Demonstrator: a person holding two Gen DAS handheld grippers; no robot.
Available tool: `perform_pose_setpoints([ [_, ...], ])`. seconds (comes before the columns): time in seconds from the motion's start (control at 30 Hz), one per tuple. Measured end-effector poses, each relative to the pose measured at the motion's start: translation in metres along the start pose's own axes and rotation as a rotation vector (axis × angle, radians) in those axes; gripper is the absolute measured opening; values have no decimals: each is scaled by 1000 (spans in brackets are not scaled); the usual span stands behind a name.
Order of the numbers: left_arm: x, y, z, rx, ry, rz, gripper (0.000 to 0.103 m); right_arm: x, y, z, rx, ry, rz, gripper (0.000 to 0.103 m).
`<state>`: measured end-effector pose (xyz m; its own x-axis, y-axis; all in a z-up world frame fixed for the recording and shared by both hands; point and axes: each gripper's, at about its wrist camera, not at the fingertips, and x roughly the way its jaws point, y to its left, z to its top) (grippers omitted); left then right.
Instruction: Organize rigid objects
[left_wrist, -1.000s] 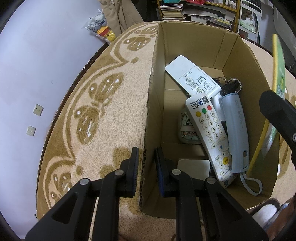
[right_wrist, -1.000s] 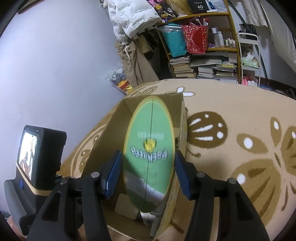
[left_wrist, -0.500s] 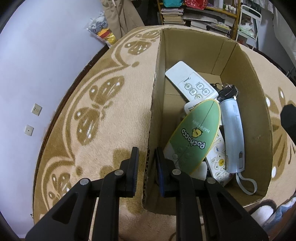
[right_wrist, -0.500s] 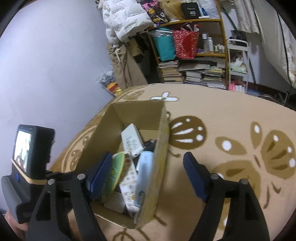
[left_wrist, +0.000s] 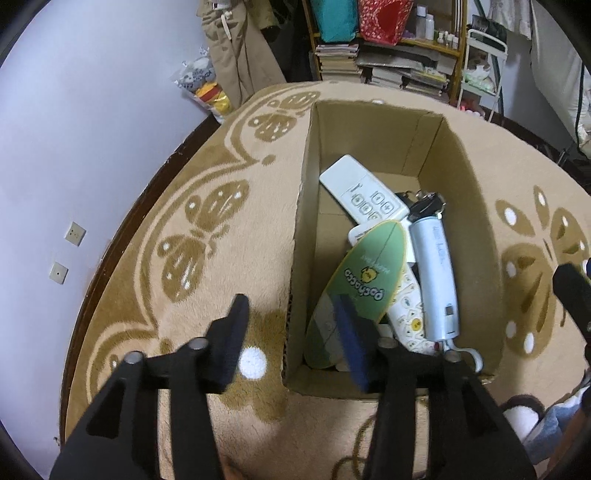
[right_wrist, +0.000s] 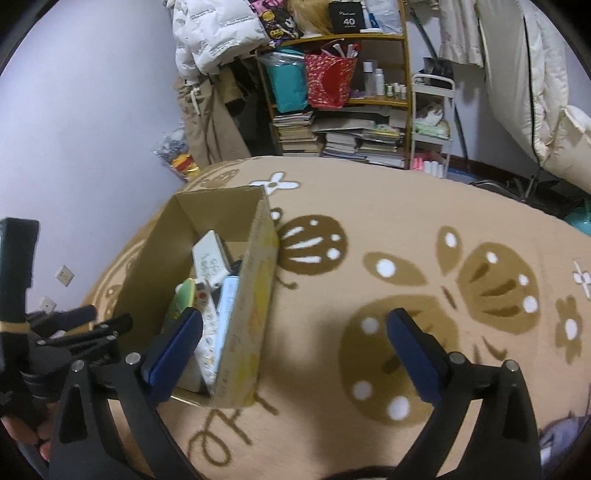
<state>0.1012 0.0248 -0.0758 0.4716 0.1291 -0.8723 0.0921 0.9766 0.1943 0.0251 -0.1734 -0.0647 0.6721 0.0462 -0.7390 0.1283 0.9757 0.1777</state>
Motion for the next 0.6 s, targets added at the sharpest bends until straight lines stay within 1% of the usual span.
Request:
perform_pose_setpoints([
  [0.1,-9,-1,-1,3,-18,6,59,-10,-6,-1,23,-9,1,103],
  [0.17,-15,-1,-2,-3,-30,10,79,-17,-9,-2,27,-16,7,103],
  [0.27,-29,2,-7,-16,-76,18,89,-26,-10,-5,8,-29,6,103],
  [0.37,-44,4,-10,-11,-124,17,95,-36,-7,-9,-25,-48,-8,103],
  [0.43,-56,3,-14,-4,-161,7,96,-45,-7,-14,-37,-65,-8,103],
  [0.5,-65,4,-18,-5,-187,-19,98,-52,-8,-17,-45,-76,-12,103],
  [0.6,-82,6,-24,-8,-240,-22,100,-61,-9,-23,-62,-82,-19,103],
])
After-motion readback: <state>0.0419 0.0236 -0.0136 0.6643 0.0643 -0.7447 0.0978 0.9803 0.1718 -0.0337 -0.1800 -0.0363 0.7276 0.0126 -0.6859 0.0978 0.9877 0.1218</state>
